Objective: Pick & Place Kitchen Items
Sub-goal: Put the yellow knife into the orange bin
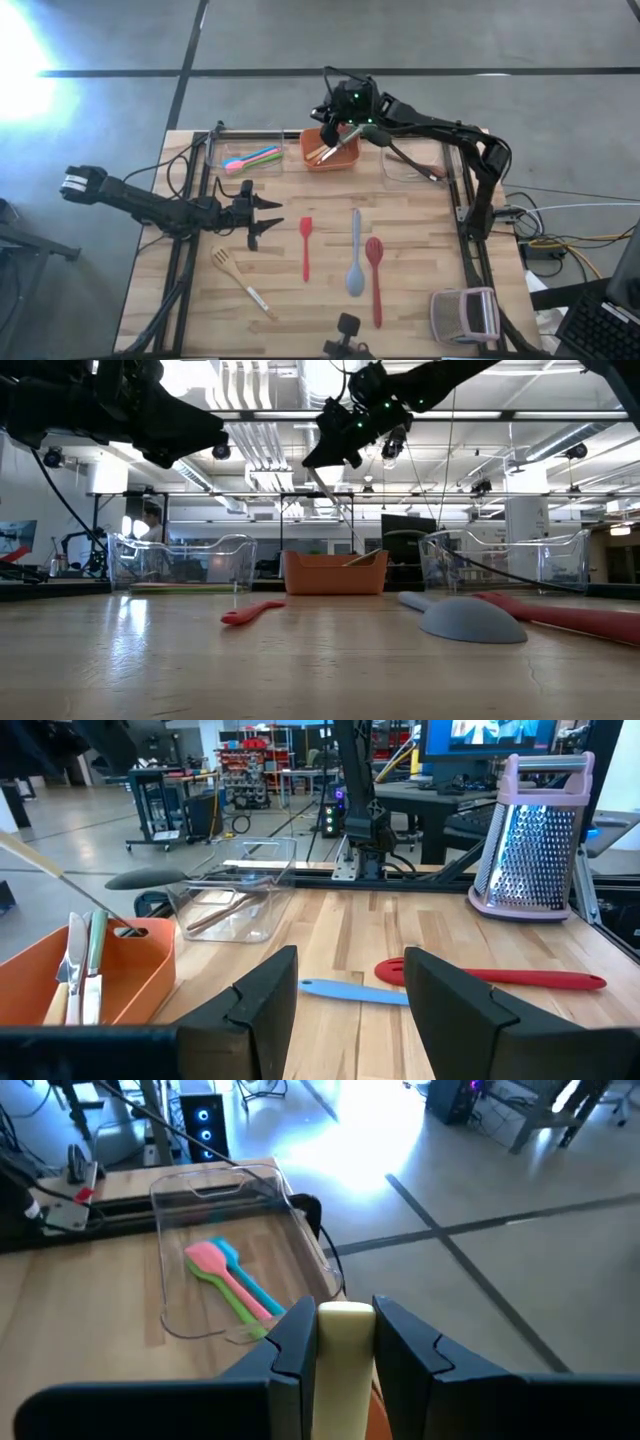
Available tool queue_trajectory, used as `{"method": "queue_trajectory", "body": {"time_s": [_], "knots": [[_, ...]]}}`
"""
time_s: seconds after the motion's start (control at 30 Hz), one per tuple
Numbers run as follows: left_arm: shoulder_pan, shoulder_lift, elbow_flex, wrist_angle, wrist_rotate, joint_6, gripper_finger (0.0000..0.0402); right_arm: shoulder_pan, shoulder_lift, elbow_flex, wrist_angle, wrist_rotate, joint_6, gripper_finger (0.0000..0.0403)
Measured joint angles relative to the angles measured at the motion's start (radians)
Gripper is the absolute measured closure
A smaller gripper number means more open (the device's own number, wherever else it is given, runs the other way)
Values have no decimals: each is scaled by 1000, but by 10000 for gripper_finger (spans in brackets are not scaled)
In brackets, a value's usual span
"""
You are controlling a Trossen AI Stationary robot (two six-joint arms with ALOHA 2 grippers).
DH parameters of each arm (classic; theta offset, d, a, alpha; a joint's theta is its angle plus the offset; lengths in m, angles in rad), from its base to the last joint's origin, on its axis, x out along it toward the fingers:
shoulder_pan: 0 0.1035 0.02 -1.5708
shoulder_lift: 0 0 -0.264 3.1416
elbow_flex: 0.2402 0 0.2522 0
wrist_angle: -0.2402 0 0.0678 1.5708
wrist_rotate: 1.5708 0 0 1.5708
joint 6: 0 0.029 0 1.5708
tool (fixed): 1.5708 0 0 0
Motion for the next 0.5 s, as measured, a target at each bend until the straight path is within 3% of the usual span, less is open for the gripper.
{"method": "queue_trajectory", "body": {"time_s": [0.3, 0.5], "knots": [[1, 0, 0, 0, -25, 1, 216, -30, 17, 0, 6, -23, -42, 339], [1, 0, 0, -1, -26, 1, 216, -40, 104, 2, 11, -23, -15, 339]]}}
